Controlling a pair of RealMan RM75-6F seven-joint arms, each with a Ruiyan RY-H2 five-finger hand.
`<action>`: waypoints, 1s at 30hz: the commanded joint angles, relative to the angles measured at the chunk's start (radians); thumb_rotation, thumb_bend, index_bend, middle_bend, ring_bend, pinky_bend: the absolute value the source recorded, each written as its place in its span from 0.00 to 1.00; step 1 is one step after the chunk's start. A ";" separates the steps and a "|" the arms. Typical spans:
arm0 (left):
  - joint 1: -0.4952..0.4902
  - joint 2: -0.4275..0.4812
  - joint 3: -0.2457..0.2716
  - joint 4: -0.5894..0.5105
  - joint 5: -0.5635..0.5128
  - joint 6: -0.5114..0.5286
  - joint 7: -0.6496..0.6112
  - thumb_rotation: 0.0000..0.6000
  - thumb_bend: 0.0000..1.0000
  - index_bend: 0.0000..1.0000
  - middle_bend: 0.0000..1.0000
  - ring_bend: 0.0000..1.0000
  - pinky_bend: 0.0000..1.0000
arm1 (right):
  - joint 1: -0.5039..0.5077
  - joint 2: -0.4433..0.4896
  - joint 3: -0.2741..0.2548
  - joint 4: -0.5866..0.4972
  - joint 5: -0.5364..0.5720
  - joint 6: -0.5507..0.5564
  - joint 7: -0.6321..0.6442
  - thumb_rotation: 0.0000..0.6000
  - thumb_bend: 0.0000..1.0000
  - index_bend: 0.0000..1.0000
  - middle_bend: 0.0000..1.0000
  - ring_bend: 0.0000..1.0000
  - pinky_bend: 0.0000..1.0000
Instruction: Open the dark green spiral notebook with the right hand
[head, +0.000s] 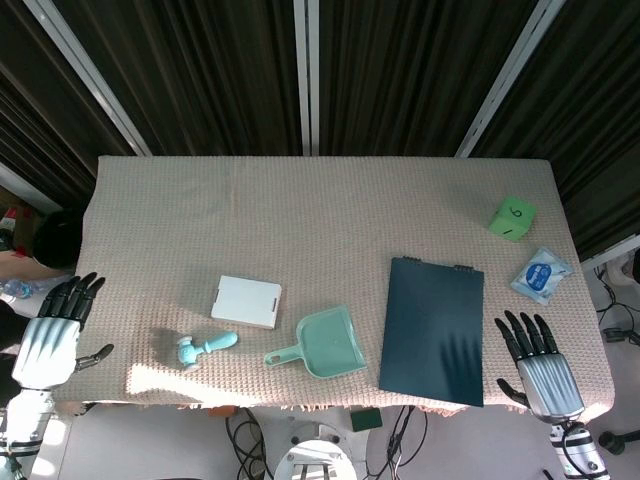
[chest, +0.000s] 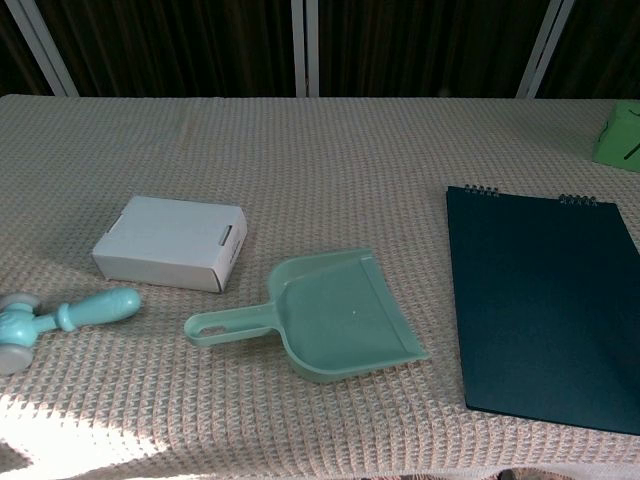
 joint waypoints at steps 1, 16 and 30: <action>0.001 0.000 0.001 -0.006 0.003 0.001 0.009 1.00 0.06 0.07 0.05 0.06 0.12 | 0.001 0.044 -0.043 -0.004 -0.011 -0.060 -0.066 1.00 0.13 0.00 0.00 0.00 0.00; 0.019 -0.021 0.018 0.000 0.009 0.011 0.020 1.00 0.06 0.07 0.05 0.06 0.12 | 0.021 -0.019 -0.074 0.055 -0.041 -0.145 -0.100 1.00 0.17 0.04 0.00 0.00 0.00; 0.018 -0.010 0.014 -0.007 -0.007 -0.007 0.022 1.00 0.06 0.07 0.05 0.06 0.12 | 0.034 -0.039 -0.070 0.074 -0.047 -0.150 -0.073 1.00 0.23 0.21 0.00 0.00 0.00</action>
